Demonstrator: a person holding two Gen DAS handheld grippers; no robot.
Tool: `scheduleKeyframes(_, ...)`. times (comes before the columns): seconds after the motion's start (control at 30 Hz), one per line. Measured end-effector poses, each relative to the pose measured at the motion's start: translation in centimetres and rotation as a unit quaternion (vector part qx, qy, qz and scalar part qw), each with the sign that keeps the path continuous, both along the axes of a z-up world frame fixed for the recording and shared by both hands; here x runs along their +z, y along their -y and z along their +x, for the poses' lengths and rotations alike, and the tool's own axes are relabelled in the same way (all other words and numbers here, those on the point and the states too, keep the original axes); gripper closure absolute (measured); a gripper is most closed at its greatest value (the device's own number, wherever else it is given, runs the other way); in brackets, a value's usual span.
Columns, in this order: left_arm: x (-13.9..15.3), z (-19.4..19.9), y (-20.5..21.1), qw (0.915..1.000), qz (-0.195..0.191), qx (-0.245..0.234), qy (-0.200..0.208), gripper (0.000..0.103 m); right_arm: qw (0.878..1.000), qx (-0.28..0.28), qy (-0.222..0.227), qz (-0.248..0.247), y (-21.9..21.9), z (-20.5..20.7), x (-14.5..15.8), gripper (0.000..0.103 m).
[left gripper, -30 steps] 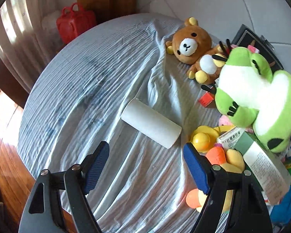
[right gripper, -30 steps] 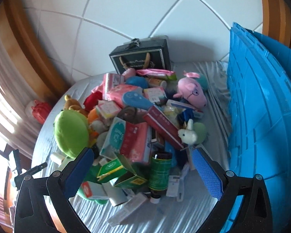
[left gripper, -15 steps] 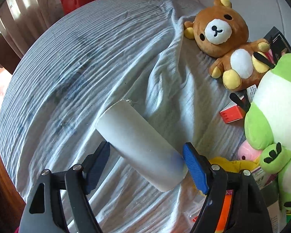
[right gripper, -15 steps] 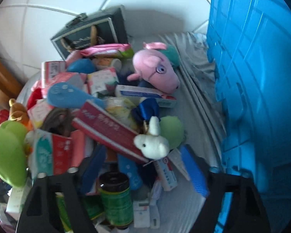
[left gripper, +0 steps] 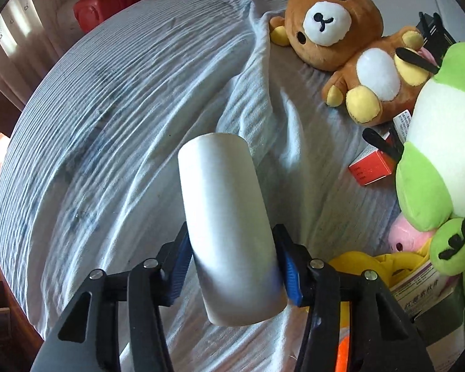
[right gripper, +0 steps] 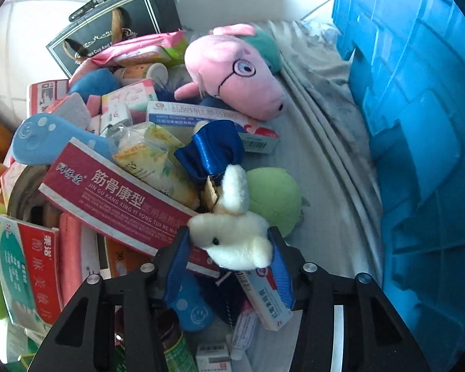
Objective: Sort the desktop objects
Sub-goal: 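Grasp the white paper roll with left tool while right tool grasps blue-bowed plush bunny, then carry the paper roll and blue-bowed bunny into the blue crate with both tools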
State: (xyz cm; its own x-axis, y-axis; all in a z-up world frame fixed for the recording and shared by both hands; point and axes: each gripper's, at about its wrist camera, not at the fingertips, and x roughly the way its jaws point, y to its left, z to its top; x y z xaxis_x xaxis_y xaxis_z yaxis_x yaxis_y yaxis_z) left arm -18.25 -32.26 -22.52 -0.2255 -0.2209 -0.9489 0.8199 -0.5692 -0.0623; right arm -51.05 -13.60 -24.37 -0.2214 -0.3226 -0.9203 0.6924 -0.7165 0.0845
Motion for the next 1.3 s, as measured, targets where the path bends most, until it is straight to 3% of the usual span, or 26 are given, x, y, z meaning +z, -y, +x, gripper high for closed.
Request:
scheduleKeyframes(0.13, 2.1, 1.4, -1.4, 0.9987, -0.044, -0.017, -0.018, 0.058, 1.0, 0.004, -0.016, -0.016, -0.6, 1.1, 1.7, 0.055)
scheduleKeyframes(0.33, 6.5, 3.8, -2.6, 0.9916, -0.101, -0.044, -0.067, 0.058, 0.996, 0.019, -0.061, -0.064, -2.1, 4.0, 6.9, 0.055)
scheduleKeyframes(0.57, 14.6, 2.1, -5.7, 0.9719, -0.161, -0.104, -0.136, 0.058, 0.985, 0.03, -0.107, -0.13, -4.4, 8.0, 13.6, 0.055)
scheduleKeyframes(0.73, 19.9, 0.2, -10.7, 0.9511, -0.185, -0.166, -0.184, 0.058, 0.975, 0.023, -0.149, -0.16, -7.0, 10.0, 18.0, 0.055)
scheduleKeyframes(0.97, 24.5, -3.0, -18.9, 0.9175, -0.192, -0.253, -0.239, 0.058, 0.96, 0.001, -0.201, -0.195, -12.4, 11.0, 23.8, 0.055)
scheduleKeyframes(1.3, 30.8, -8.9, -33.6, 0.8645, -0.206, -0.354, -0.292, 0.058, 0.948, -0.035, -0.237, -0.208, -21.9, 6.1, 29.4, 0.055)
